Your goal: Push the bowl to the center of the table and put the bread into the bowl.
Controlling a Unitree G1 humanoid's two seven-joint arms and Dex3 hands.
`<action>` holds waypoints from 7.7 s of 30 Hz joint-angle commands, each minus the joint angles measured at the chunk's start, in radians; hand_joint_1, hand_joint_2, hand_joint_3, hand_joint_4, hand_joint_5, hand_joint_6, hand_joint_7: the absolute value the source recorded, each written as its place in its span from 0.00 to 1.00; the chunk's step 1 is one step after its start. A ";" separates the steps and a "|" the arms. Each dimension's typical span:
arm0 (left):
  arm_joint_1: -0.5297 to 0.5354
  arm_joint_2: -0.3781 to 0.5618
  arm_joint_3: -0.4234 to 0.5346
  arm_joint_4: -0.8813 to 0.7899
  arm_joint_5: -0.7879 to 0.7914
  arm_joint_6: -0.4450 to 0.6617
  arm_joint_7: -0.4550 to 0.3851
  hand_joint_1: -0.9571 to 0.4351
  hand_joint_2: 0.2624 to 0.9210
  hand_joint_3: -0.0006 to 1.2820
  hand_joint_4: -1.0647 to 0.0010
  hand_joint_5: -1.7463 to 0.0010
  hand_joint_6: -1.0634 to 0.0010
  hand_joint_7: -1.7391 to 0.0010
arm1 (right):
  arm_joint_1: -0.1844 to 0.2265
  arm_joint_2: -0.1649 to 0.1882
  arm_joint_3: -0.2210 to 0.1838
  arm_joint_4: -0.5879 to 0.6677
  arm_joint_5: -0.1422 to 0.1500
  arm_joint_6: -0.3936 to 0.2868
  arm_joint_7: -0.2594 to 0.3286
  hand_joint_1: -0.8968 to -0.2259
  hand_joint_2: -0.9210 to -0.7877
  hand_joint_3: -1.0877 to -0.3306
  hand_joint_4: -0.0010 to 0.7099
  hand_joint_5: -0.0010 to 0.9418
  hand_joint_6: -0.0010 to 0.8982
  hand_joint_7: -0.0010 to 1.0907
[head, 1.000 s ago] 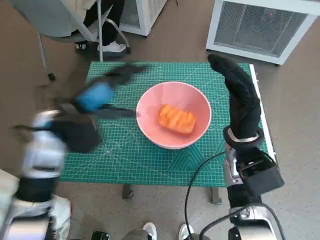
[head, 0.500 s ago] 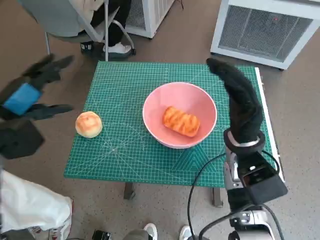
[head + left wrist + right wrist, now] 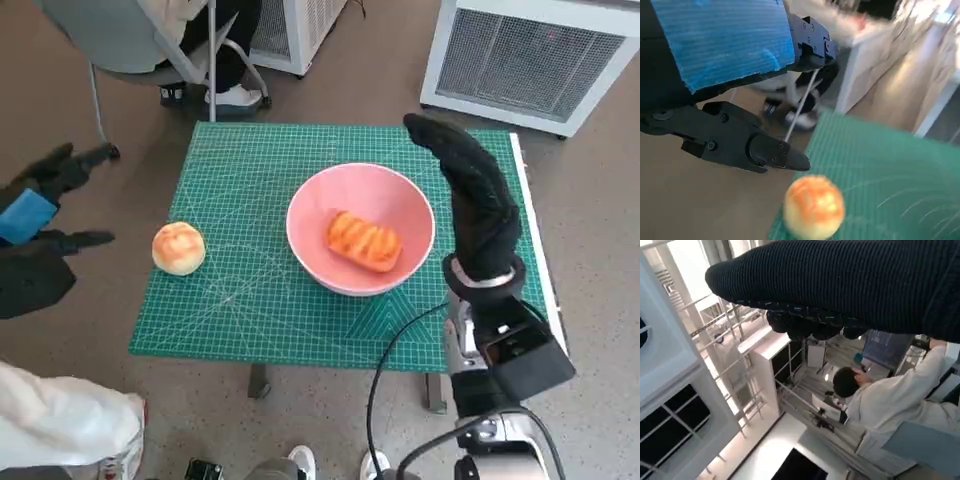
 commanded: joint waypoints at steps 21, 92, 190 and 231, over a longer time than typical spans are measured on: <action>-0.238 -0.125 -0.247 0.379 0.129 0.026 0.006 0.42 0.97 0.00 0.93 1.00 0.74 1.00 | 0.002 0.002 -0.030 0.030 0.015 -0.005 0.025 0.50 0.00 0.35 0.43 0.02 0.00 0.68; -0.228 -0.289 -0.228 0.070 0.049 0.040 0.151 0.69 1.00 0.06 0.36 0.34 0.44 0.30 | 0.042 -0.011 -0.030 -0.016 -0.028 0.028 0.004 0.53 0.00 0.34 0.42 0.02 0.00 0.67; -0.178 -0.752 -0.052 -0.109 -0.343 -0.385 0.171 0.34 1.00 0.41 0.90 0.99 0.82 0.93 | -0.008 0.008 -0.053 0.022 0.030 0.079 0.021 0.50 0.00 0.37 0.44 0.03 0.00 0.67; -0.100 -0.810 -0.037 -0.078 -0.501 -0.594 0.075 0.32 1.00 0.42 0.89 1.00 0.82 0.96 | -0.042 -0.007 -0.040 0.018 0.023 0.084 0.053 0.52 0.00 0.35 0.44 0.02 0.00 0.65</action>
